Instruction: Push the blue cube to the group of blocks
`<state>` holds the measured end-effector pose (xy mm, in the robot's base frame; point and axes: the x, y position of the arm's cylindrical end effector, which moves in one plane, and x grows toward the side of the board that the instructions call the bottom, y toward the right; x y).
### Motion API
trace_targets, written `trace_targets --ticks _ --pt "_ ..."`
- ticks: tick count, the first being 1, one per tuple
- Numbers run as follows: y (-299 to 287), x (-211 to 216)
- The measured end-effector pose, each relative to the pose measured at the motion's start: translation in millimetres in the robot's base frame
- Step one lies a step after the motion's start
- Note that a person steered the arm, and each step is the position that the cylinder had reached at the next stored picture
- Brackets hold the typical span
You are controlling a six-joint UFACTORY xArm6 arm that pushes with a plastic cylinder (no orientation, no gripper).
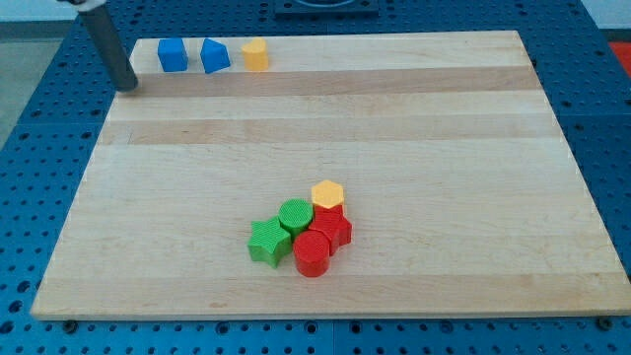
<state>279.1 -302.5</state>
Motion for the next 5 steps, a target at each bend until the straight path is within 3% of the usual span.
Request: trace_targets --ticks 3,5 --pt "16.6 -74.4" --pt "71.4 -80.2"
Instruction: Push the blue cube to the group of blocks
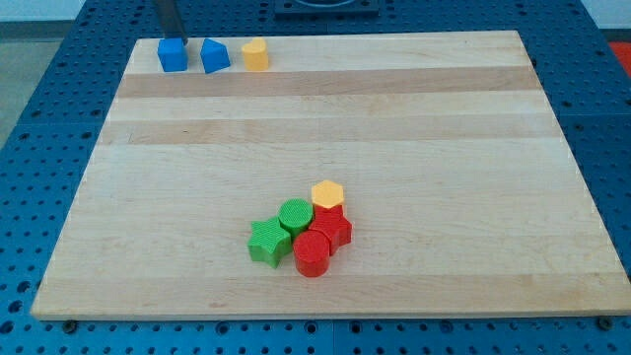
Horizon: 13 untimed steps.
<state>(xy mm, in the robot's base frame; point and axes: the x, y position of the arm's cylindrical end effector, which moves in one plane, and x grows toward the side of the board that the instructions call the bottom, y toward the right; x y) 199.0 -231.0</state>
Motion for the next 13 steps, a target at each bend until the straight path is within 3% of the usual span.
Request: trace_targets --ticks 7,10,13 --pt "-37.9 90.1" --pt "33.6 101.6" --pt "71.6 181.5"
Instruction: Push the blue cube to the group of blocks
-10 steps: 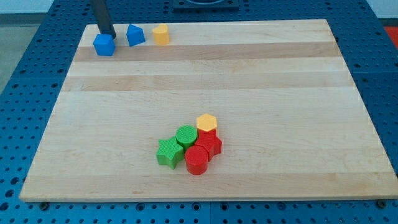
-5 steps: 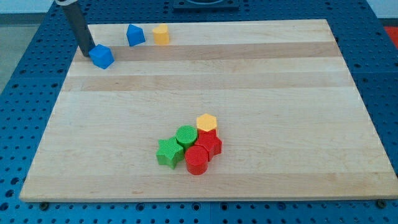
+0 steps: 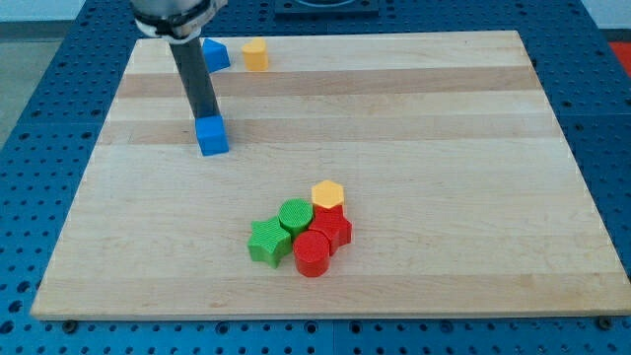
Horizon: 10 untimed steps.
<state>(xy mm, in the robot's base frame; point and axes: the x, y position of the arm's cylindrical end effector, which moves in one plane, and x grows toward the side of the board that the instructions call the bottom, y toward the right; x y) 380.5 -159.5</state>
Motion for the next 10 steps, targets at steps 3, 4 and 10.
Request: trace_targets --ticks 3,4,10 --pt "2.6 92.0" --pt "2.9 120.8" --pt "31.1 102.2"
